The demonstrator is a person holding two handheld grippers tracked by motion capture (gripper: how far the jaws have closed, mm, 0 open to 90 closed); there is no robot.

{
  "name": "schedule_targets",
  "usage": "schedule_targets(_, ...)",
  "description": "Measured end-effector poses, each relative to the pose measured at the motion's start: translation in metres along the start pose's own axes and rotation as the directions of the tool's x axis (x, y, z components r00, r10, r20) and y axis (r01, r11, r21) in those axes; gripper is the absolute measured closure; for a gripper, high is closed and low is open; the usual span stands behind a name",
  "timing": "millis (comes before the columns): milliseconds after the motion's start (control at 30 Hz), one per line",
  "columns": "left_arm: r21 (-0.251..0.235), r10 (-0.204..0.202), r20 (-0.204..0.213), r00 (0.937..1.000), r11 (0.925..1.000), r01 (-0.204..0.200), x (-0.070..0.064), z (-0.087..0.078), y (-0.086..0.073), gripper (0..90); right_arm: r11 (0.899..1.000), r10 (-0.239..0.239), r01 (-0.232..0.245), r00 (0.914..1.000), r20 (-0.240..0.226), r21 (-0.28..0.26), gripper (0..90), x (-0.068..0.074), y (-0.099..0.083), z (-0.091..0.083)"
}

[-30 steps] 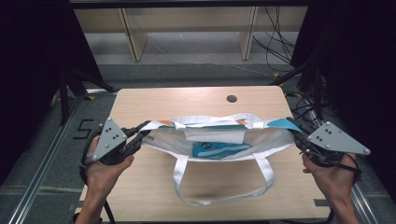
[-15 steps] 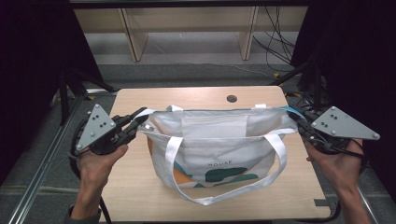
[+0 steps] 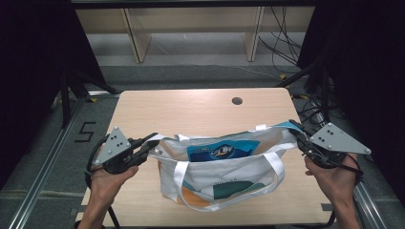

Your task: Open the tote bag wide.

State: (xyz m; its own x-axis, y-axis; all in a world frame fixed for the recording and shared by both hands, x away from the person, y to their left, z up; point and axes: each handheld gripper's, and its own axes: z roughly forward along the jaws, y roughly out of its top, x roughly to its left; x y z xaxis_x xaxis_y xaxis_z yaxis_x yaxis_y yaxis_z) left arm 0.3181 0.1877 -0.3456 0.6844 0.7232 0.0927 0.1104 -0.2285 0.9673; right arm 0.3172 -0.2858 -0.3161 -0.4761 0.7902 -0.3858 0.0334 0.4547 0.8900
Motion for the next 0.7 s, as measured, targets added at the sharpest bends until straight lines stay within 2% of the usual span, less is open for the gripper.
schedule_targets(67,0.025,-0.005,0.001,1.0,0.9997,0.005,0.002,0.006,-0.007,81.5,1.0,-0.017,0.017,0.9999,0.003,0.006,86.3,-0.001,-0.003,0.005)
schedule_targets(167,0.054,-0.018,-0.002,0.9998,0.9984,0.018,0.006,0.013,-0.013,81.2,1.0,-0.001,0.001,1.0,-0.003,0.026,86.3,-0.001,-0.008,0.01)
schedule_targets(200,0.068,-0.022,0.002,0.9998,0.9975,0.022,0.01,0.022,-0.023,81.2,0.999,0.001,-0.001,1.0,-0.005,0.049,86.3,-0.002,-0.015,0.017)
schedule_targets(233,0.068,-0.022,0.002,0.9998,0.9975,0.022,0.01,0.022,-0.023,81.1,0.999,0.001,-0.001,1.0,-0.005,0.049,86.3,-0.002,-0.015,0.017)
schedule_targets(333,0.116,-0.053,0.011,0.9986,0.9919,0.051,0.018,0.037,-0.042,81.2,0.996,0.014,-0.012,0.9997,-0.021,0.091,86.2,-0.001,-0.027,0.029)
schedule_targets(367,0.116,-0.053,0.011,0.9986,0.9919,0.051,0.018,0.037,-0.042,81.1,0.996,0.014,-0.012,0.9997,-0.021,0.091,86.2,-0.001,-0.027,0.029)
schedule_targets(467,0.154,-0.069,0.008,0.9976,0.9857,0.067,0.021,0.043,-0.056,81.0,0.993,0.023,-0.019,0.9991,-0.037,0.12,86.1,0.001,-0.035,0.036)
schedule_targets(567,0.163,-0.08,0.015,0.9967,0.9837,0.076,0.021,0.046,-0.061,80.8,0.992,0.025,-0.02,0.999,-0.038,0.126,86.1,0.002,-0.038,0.038)
schedule_targets(600,0.182,-0.065,0.017,0.9978,0.9814,0.06,0.021,0.047,-0.065,80.7,0.991,0.029,-0.023,0.9985,-0.046,0.13,86.0,0.002,-0.04,0.039)
schedule_targets(700,0.195,-0.069,0.024,0.9973,0.9788,0.063,0.021,0.05,-0.07,80.6,0.99,0.02,-0.011,0.9981,-0.059,0.139,86.0,0.003,-0.041,0.039)
